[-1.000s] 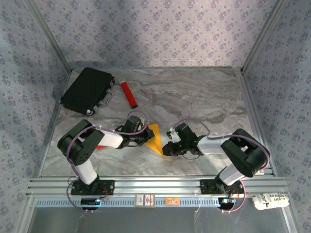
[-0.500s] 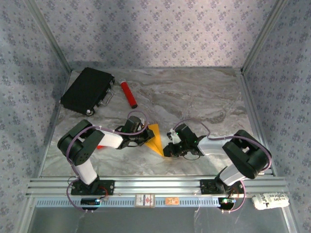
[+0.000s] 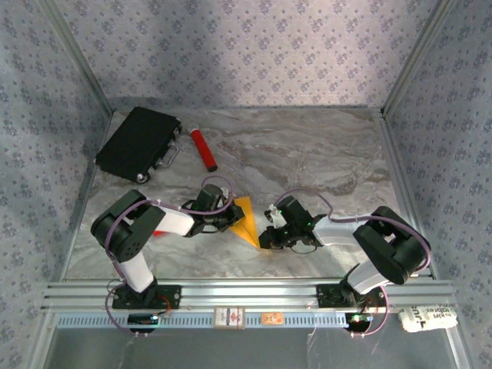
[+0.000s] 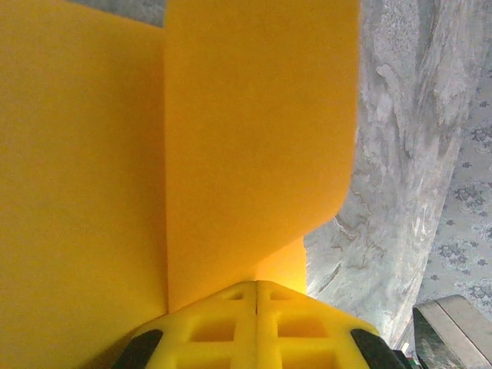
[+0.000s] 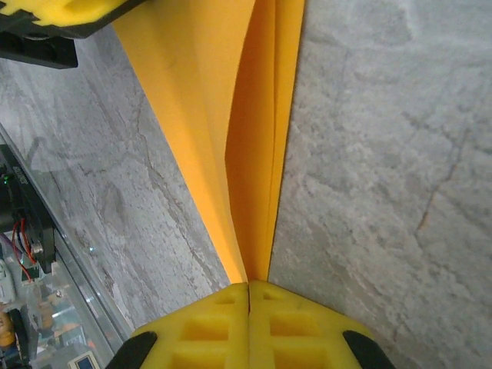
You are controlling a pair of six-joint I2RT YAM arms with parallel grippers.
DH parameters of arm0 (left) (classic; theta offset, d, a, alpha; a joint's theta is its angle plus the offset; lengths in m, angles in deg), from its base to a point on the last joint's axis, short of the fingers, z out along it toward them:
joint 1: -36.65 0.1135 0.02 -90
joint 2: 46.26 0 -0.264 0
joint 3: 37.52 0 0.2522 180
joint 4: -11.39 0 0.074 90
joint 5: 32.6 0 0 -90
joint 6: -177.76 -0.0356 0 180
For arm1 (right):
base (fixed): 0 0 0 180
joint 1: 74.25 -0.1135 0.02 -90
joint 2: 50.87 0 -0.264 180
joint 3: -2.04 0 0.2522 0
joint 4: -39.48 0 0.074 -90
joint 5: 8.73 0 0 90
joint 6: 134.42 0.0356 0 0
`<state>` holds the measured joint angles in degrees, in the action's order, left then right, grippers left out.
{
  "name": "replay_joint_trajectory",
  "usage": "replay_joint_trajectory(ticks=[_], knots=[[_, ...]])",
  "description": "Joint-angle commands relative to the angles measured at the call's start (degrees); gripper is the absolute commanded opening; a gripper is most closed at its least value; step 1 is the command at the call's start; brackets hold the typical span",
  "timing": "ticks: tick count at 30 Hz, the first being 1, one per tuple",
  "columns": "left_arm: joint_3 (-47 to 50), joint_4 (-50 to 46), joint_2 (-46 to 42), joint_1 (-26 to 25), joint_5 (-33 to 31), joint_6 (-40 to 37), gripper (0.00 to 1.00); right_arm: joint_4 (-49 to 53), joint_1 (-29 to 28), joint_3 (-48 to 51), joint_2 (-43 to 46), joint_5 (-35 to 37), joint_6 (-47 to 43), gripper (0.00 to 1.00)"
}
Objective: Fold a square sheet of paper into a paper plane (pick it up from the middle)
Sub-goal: Fourth fold the wing at the center of the table.
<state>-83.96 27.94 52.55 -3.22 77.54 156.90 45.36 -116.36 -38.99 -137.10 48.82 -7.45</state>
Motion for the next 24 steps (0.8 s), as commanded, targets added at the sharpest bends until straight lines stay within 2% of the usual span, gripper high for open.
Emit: replay_joint_trajectory(ticks=[1, 9, 16, 24], knots=[[1.65, -3.14, 1.31, 0.54, -3.27, -0.22, 0.04, 12.10, -0.86, 1.70, -1.27, 0.39, -0.49, 0.02], [1.75, -3.15, 1.30, 0.56, -3.44, -0.19, 0.03, 15.76, -1.73, 0.99, -0.58, 2.31, -2.89, 0.10], [1.65, -2.97, 1.48, 0.55, -3.45, -0.22, 0.03, 17.83, -2.09, 0.41, -0.68, 2.74, -3.61, 0.07], [1.64, -2.85, 1.41, 0.60, -3.51, -0.15, 0.03, 25.62, -4.08, -2.57, -1.39, 8.11, -5.53, 0.08]])
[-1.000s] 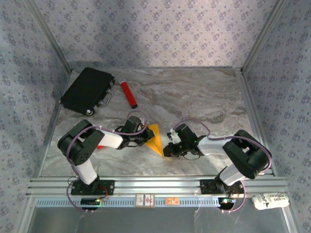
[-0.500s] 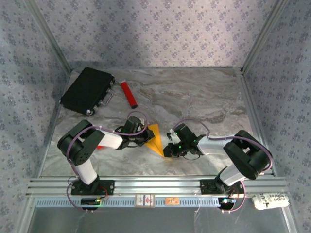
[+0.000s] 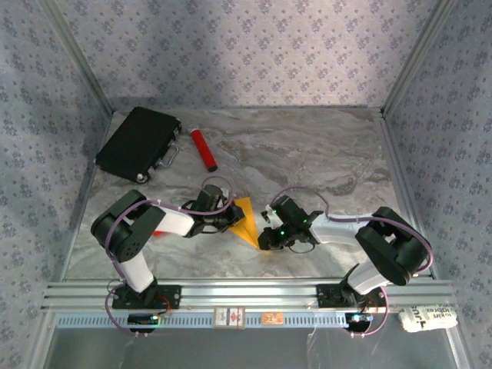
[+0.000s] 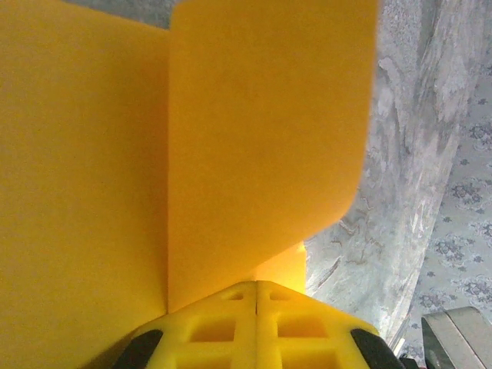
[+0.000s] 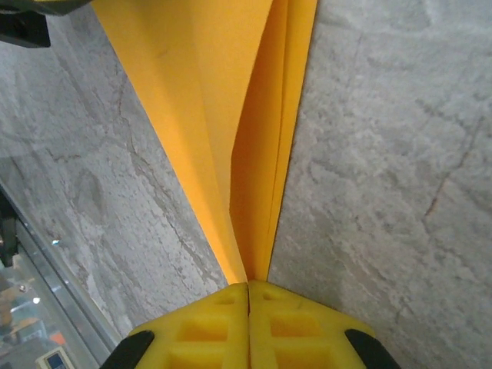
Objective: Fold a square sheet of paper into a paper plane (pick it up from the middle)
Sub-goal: Fourth fold the wing at the center of the table.
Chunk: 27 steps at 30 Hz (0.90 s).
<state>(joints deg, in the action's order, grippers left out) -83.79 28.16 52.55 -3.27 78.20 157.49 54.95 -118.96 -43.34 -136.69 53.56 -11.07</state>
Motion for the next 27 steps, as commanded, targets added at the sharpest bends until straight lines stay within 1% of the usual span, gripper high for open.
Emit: replay_joint_trajectory(ticks=[1, 5, 10, 14, 18, 20, 22, 27], knots=[[1.53, -3.10, 1.39, 0.69, -4.19, -0.74, 0.03, 16.42, -1.65, 1.51, -1.72, 3.62, -2.03, 0.08], [1.49, -3.01, 1.39, 0.66, -4.19, -0.74, 0.03, 16.22, -2.21, 1.20, -0.03, 4.09, -1.33, 0.09], [1.36, -3.61, 1.39, 0.70, -4.12, -1.03, 0.03, 14.30, -1.57, 1.01, 4.85, 3.20, 0.99, 0.11], [1.13, -4.12, 1.21, 0.67, -3.92, -1.57, 0.03, 15.12, -0.42, -1.02, 8.83, 3.29, 1.59, 0.11], [1.09, -4.08, 1.26, 0.58, -3.85, -1.57, 0.03, 9.73, 2.11, -1.48, 13.03, 0.80, 4.51, 0.11], [1.14, -3.85, 1.30, 0.62, -3.74, -1.61, 0.03, 7.04, 2.67, -2.59, 12.57, -1.46, 5.14, 0.08], [1.19, -3.80, 1.39, 0.55, -3.77, -1.53, 0.03, 5.72, 2.38, -5.06, 10.05, -3.01, 5.31, 0.06], [1.31, -3.46, 1.65, 0.55, -3.66, -1.36, 0.03, 2.84, 0.81, -10.71, 1.59, -2.64, 6.74, 0.02]])
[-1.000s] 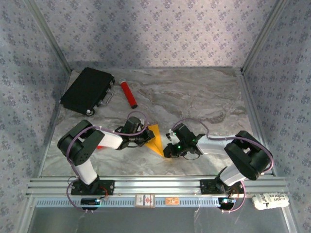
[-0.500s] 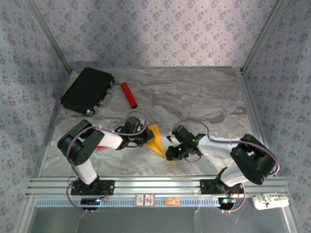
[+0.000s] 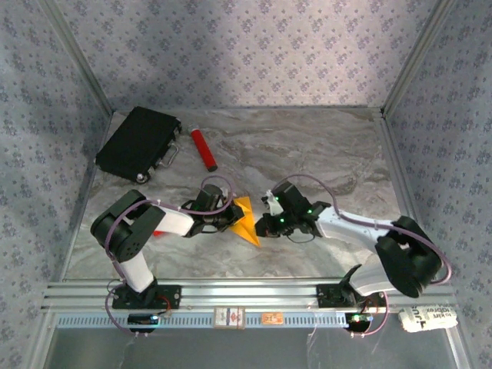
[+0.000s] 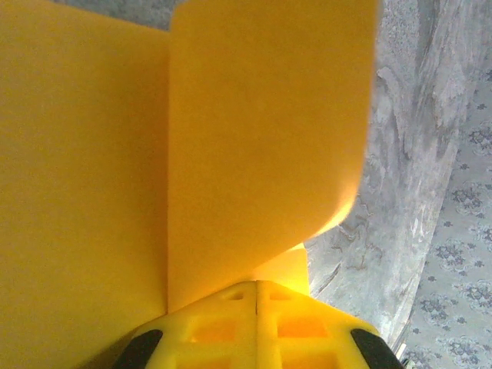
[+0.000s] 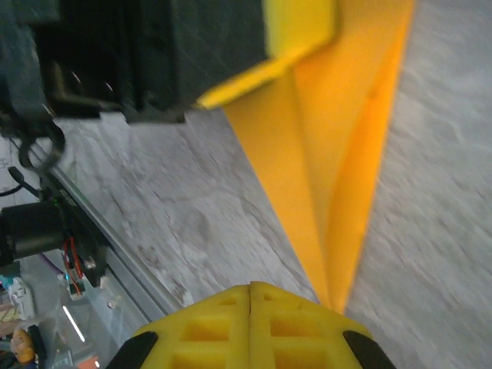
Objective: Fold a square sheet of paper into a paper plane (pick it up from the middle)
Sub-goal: Fourth fold the wing at the center of the table.
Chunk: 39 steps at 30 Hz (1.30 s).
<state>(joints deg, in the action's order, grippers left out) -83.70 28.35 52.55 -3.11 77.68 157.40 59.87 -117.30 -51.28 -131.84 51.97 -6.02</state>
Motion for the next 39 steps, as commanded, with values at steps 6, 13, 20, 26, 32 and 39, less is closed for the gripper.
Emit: replay_joint_trajectory(ticks=[6, 13, 20, 26, 32, 39], knots=[[1.22, -3.55, 1.65, 0.37, -2.96, -1.27, 0.03, -1.00, -3.19, -7.59, -10.57, 1.16, 1.07, 0.02], [1.14, -3.65, 1.57, 0.44, -2.96, -1.16, 0.03, 1.25, -3.74, -7.14, -13.82, 4.23, 0.94, 0.02], [1.25, -3.67, 1.62, 0.48, -3.05, -1.22, 0.03, -4.41, -2.67, -0.71, -12.85, 1.67, 3.00, 0.02], [1.57, -3.81, 1.48, 0.41, -3.16, -1.16, 0.03, -8.08, -1.93, 4.60, -10.83, 1.35, 5.19, 0.03], [1.75, -3.76, 1.48, 0.49, -3.18, -1.02, 0.03, -11.04, -1.63, 8.53, -8.83, 0.25, 6.72, 0.04], [1.92, -3.43, 1.65, 0.73, -3.23, -0.66, 0.03, -12.17, -1.27, 13.21, -5.41, -0.46, 6.99, 0.04]])
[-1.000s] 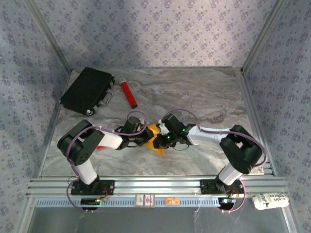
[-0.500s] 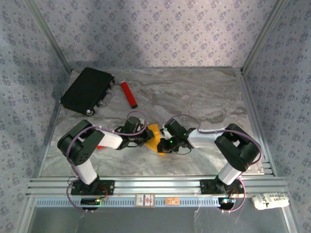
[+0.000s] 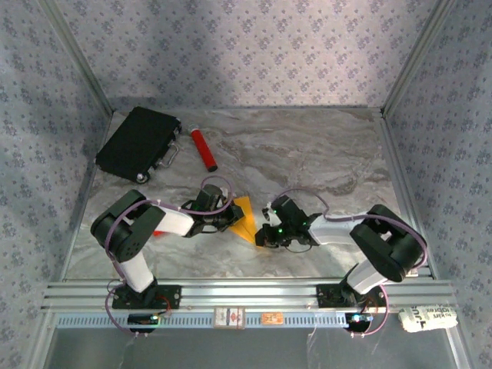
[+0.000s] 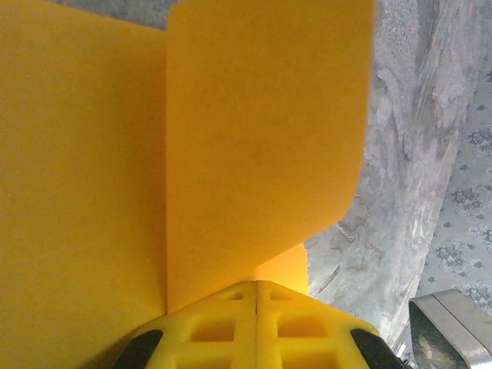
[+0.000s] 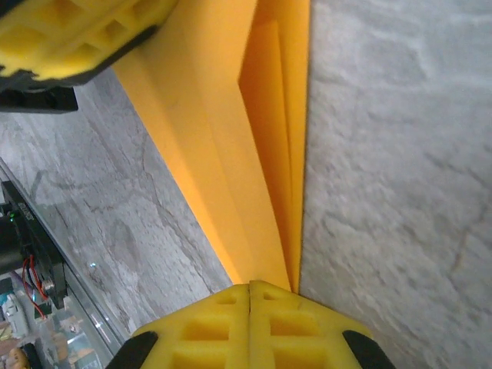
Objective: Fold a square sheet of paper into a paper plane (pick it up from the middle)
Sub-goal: Fourth fold the wing at the center of the table.
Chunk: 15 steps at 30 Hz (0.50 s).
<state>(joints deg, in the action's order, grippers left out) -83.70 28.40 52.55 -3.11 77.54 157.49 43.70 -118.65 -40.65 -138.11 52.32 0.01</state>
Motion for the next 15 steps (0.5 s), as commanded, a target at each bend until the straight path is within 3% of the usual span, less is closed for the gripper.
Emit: replay_joint_trajectory(ticks=[1, 15], knots=[[1.93, -3.45, 1.65, 0.69, -3.14, -0.74, 0.03, 3.93, 0.09, 3.33, 1.31, -1.09, 0.84, 0.04], [2.19, -2.56, 1.83, 0.66, -2.83, -0.56, 0.03, 5.32, 2.66, 7.32, 10.72, -3.29, 0.91, 0.05]])
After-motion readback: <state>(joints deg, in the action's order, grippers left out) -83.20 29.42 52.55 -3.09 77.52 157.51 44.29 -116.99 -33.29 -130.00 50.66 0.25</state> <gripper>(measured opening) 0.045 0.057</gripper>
